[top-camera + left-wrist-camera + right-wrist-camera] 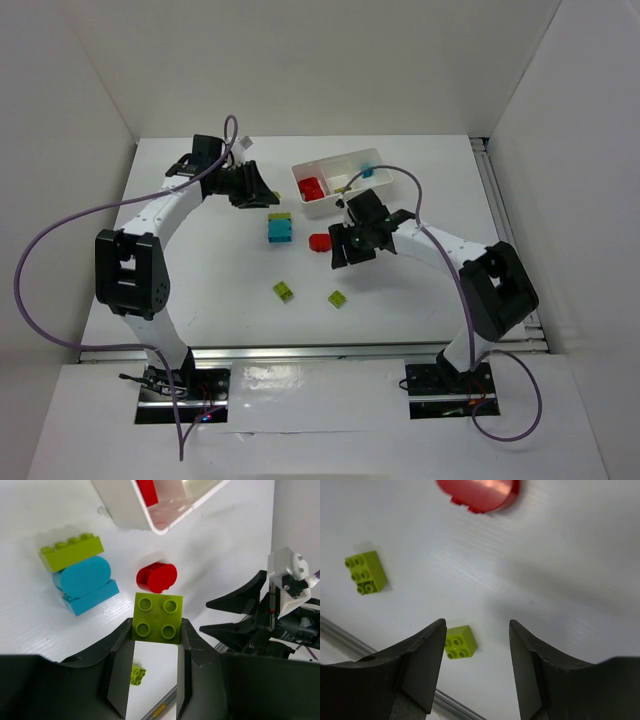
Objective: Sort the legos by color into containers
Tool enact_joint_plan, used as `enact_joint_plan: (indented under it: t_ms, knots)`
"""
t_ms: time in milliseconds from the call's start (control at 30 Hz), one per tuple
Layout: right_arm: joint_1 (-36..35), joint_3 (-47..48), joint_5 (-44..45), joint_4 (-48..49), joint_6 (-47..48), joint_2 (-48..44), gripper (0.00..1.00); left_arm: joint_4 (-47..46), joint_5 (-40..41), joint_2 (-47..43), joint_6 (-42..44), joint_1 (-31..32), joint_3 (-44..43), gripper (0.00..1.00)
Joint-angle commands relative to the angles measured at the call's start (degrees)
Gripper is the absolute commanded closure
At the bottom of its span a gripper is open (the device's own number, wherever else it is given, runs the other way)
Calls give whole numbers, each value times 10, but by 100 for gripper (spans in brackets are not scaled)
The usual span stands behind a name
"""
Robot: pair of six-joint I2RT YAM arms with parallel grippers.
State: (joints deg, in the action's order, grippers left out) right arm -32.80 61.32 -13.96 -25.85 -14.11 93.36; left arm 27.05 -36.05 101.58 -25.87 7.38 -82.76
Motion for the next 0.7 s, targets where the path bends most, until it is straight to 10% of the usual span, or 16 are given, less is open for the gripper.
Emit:
enact_joint_plan:
  t_ms: [0,667]
  knots:
    - [5,6,135,11,-52,-69,40,-4,-4,-14,-3,8,-43,100]
    - [116,-1,283,41,-124,-157,51,1,24,277,-80,118,-435,100]
